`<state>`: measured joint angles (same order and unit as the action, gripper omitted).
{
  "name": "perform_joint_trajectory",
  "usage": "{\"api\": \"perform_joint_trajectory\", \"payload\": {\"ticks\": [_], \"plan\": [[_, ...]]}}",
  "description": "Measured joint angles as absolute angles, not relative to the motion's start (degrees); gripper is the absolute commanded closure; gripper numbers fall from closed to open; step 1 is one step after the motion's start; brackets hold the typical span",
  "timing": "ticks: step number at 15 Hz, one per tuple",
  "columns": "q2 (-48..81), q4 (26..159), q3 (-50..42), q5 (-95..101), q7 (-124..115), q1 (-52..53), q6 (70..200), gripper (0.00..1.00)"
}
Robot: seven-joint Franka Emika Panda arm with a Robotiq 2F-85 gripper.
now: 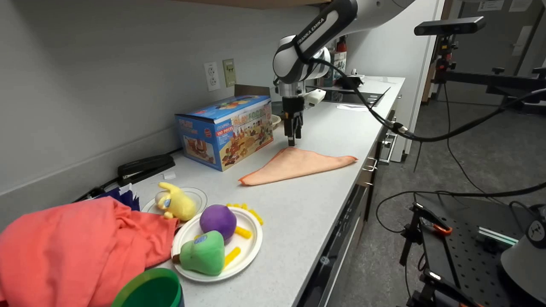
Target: Unfold the peach towel on the countertop.
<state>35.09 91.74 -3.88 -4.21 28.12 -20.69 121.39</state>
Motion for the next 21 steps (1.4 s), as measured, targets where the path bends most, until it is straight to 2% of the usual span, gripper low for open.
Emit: {"api": "perform_joint_trajectory", "payload": {"ticks": [1,3,4,5,6,7,9,10,11,12,14,17,18,19,21], "plan": [[35.40,91.73,-3.79,-4.21,28.12,-20.66,121.39,0.33],[35.87,91.71,-3.65,-4.21,28.12,-20.58,121.39,0.28],[36.07,91.64,-3.59,-4.21,28.12,-20.52,121.39,0.32],[36.25,91.53,-3.53,-4.21,28.12,-20.49,121.39,0.31],[36.44,91.34,-3.48,-4.21,28.12,-20.47,121.39,0.41],[36.59,91.12,-3.47,-4.21,28.12,-20.47,121.39,0.43],[36.83,90.63,-3.47,-4.21,28.12,-20.47,121.39,0.52],[36.90,90.39,-3.47,-4.21,28.12,-20.47,121.39,0.53],[36.93,90.21,-3.47,-4.21,28.12,-20.47,121.39,0.61],[36.95,90.08,-3.47,-4.21,28.11,-20.47,121.39,0.65],[36.98,89.88,-3.47,-4.21,28.11,-20.47,121.39,0.86],[36.99,89.68,-3.47,-4.21,28.11,-20.47,121.39,0.96],[37.00,89.67,-3.47,-4.21,28.11,-20.47,121.39,0.89],[37.02,89.67,-3.47,-4.20,28.11,-20.47,121.37,0.70],[37.14,89.67,-3.47,-4.19,28.11,-20.44,121.34,0.60]]}}
